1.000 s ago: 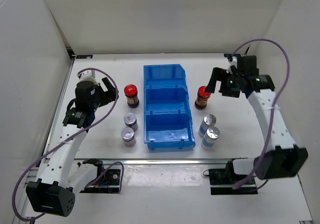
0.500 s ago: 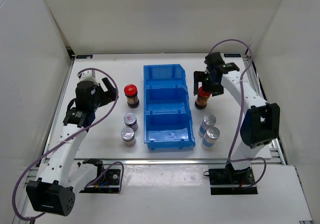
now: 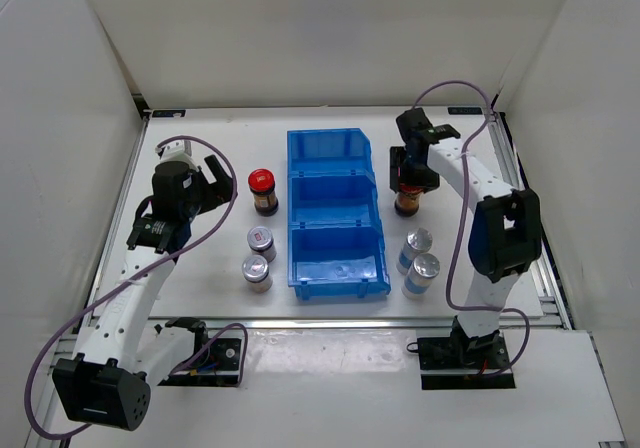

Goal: Organize the condiment bottles

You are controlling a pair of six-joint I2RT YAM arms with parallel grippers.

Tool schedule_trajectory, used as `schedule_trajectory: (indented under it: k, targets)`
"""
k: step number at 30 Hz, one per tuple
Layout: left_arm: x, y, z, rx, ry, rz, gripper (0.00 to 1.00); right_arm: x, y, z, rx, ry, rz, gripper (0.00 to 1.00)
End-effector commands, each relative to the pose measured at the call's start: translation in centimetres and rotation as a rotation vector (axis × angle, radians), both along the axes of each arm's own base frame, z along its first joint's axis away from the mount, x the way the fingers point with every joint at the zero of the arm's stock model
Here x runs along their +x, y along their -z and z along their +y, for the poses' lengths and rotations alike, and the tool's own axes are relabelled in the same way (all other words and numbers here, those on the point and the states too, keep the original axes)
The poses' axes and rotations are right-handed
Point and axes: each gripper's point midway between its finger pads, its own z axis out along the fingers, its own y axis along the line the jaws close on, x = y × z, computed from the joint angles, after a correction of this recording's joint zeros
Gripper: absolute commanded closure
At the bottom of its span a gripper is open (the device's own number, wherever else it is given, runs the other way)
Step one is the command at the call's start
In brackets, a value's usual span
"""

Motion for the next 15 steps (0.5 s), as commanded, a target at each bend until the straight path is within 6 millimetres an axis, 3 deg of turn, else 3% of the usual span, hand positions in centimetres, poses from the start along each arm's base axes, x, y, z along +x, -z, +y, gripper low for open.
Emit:
schedule_trajectory:
  k: [1, 2, 4, 5, 6, 9, 12, 14, 15]
  targets:
    - [0.1, -1.4, 0.0, 0.005, 0.002, -0.031, 0.0, 2.9, -6.2, -0.4, -0.045, 0.045, -0.209, 0.73]
    - [0.1, -1.4, 0.0, 0.005, 0.002, -0.031, 0.0, 3.2, -6.8, -0.1, -0.049, 0.044, -0.231, 0.84]
    - [0.1, -1.4, 0.0, 0.005, 0.002, -0.031, 0.0, 4.2, -10.7, 0.6, -0.027, 0.046, -0.332, 0.9]
    - [0.1, -1.4, 0.0, 0.005, 0.002, -0.031, 0.0, 4.6, -12.1, 1.8, -0.014, 0.014, -0.372, 0.97]
    - [0.1, -1.4, 0.0, 0.005, 0.002, -0.031, 0.0, 5.2, -13.0, 2.0, -0.008, 0.009, -0.395, 1.0]
    - [0.1, -1.4, 0.0, 0.005, 0.002, -0.031, 0.0, 7.1, -16.5, 5.4, 0.046, -0.066, -0.475, 1.0]
    - [0.1, -1.0, 0.2, 0.005, -0.011, -0.013, 0.0, 8.5, -17.5, 8.3, 0.079, -0.146, -0.491, 1.0]
    - [0.1, -1.0, 0.2, 0.005, -0.011, -0.013, 0.0, 8.8, -17.0, 9.8, 0.128, -0.188, -0.458, 1.0]
    - [0.2, -0.7, 0.2, 0.006, -0.011, -0.004, 0.0, 9.2, -15.7, 11.0, 0.139, -0.212, -0.427, 1.0]
